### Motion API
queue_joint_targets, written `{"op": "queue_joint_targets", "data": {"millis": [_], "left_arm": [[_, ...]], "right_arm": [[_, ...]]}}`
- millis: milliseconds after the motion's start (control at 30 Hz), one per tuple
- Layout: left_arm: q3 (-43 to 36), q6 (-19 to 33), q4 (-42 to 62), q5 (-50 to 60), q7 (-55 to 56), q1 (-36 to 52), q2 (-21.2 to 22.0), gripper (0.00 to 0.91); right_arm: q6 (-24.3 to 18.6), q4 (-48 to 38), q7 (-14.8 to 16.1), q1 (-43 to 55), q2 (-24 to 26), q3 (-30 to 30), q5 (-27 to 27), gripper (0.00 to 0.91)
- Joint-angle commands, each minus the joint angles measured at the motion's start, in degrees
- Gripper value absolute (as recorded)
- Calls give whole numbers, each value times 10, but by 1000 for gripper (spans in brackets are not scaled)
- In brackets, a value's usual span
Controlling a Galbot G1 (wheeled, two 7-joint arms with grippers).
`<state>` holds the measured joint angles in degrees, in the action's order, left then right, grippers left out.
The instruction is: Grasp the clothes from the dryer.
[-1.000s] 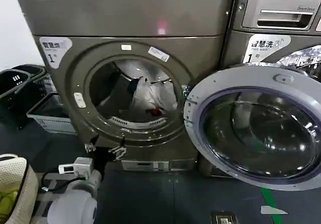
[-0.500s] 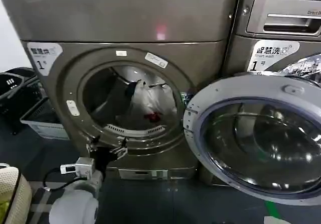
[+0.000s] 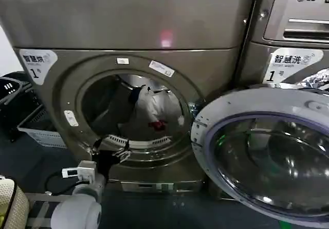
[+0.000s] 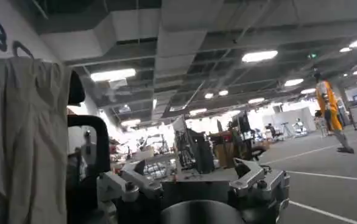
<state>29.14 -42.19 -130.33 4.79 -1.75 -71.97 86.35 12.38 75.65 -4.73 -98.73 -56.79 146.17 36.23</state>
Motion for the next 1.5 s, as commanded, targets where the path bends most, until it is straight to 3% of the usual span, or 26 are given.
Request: {"op": "queue_joint_targets", "data": {"millis": [33,933,1133,1500], "left_arm": [[-1,-28,0,0,-1,-1,1,907],[-13,-28,22,11,0,19,4,907],[-34,-10,99,21,13,70,7,907],[-48,26,311,47,23,251,31,907]], "right_arm": [[0,-1,0,-1,1,1,0,907],[-14,-1,3,0,-2,-5,-2,907],[-15,3,4,-2,-5,-8,-2,907],[-17,13,6,2,-5,-22,1,907]]}}
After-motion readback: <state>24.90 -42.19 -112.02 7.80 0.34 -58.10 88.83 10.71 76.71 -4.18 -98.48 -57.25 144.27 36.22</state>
